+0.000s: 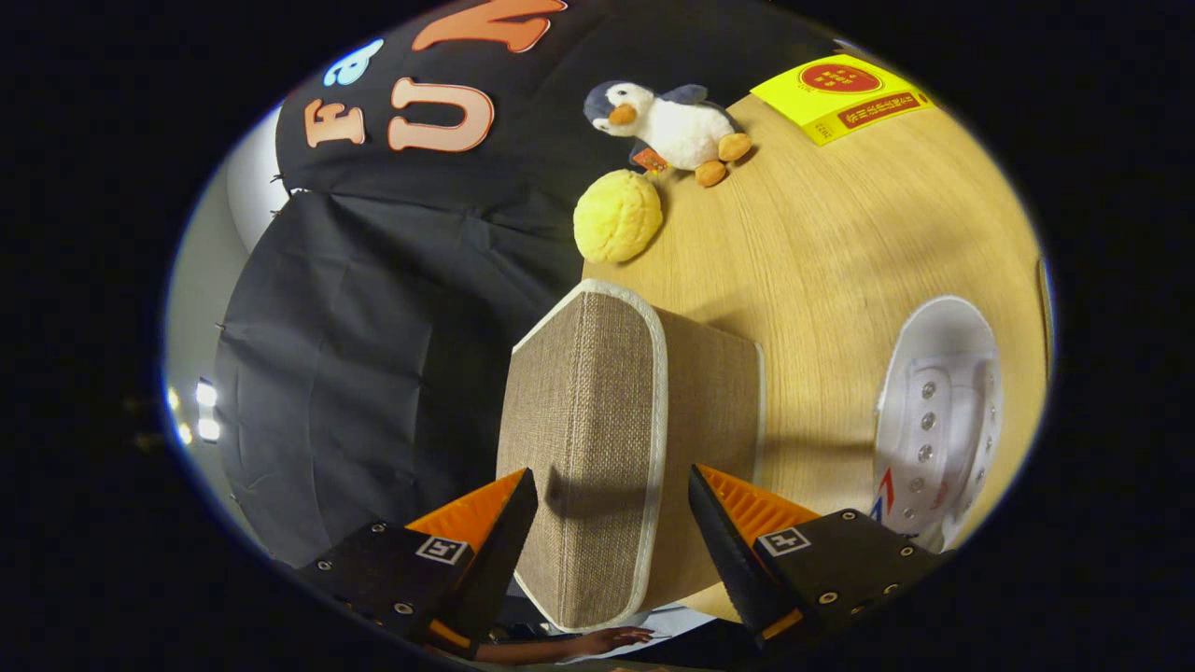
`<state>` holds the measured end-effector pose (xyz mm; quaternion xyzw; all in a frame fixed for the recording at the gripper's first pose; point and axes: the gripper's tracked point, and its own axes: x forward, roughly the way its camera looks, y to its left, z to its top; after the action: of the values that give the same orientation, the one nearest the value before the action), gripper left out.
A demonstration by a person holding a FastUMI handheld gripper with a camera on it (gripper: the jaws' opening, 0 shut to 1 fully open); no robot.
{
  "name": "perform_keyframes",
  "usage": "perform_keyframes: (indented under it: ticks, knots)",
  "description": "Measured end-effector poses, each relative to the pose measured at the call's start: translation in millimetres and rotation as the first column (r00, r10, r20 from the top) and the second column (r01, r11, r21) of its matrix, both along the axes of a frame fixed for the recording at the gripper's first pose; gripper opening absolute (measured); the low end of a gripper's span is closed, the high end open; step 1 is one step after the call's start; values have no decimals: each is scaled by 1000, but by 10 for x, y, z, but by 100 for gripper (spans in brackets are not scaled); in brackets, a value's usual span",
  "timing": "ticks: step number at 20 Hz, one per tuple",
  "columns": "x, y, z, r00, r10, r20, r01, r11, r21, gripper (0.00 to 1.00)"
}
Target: Open the storage box then place both shoes into the box .Put the left shoe in first, then the right shoe, with the right side of both shoes facing outward in a uniform manner.
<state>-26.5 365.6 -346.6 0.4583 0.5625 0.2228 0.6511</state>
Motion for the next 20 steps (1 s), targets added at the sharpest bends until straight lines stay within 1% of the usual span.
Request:
perform_keyframes:
  ticks: [3, 6, 9, 11, 12, 13, 14, 15, 17, 18, 20]
  knots:
    - [-87, 154, -53, 999, 32, -30, -31, 999, 37, 97]
    - [-106, 173, -33, 999, 20, -36, -18, 998, 61, 97]
    - [-97, 149, 153, 998, 11, -55, -2, 989, 148, 95]
    - [-86, 47, 169, 999, -1, -51, 8, 990, 141, 91]
    - [-77, -1, 159, 998, -8, -55, 15, 991, 134, 86]
    - [-93, -31, 161, 998, -11, -62, 20, 991, 131, 82]
    - [-82, -53, 169, 998, -17, -62, 25, 991, 133, 74]
    - [-90, -71, 210, 998, -21, -58, 28, 990, 138, 71]
    - [-74, -80, 348, 998, -40, -46, 48, 981, 186, 62]
    - [-38, -70, 421, 998, -56, -40, 64, 974, 219, 54]
    - [20, -60, 507, 997, -78, -31, 83, 964, 251, 48]
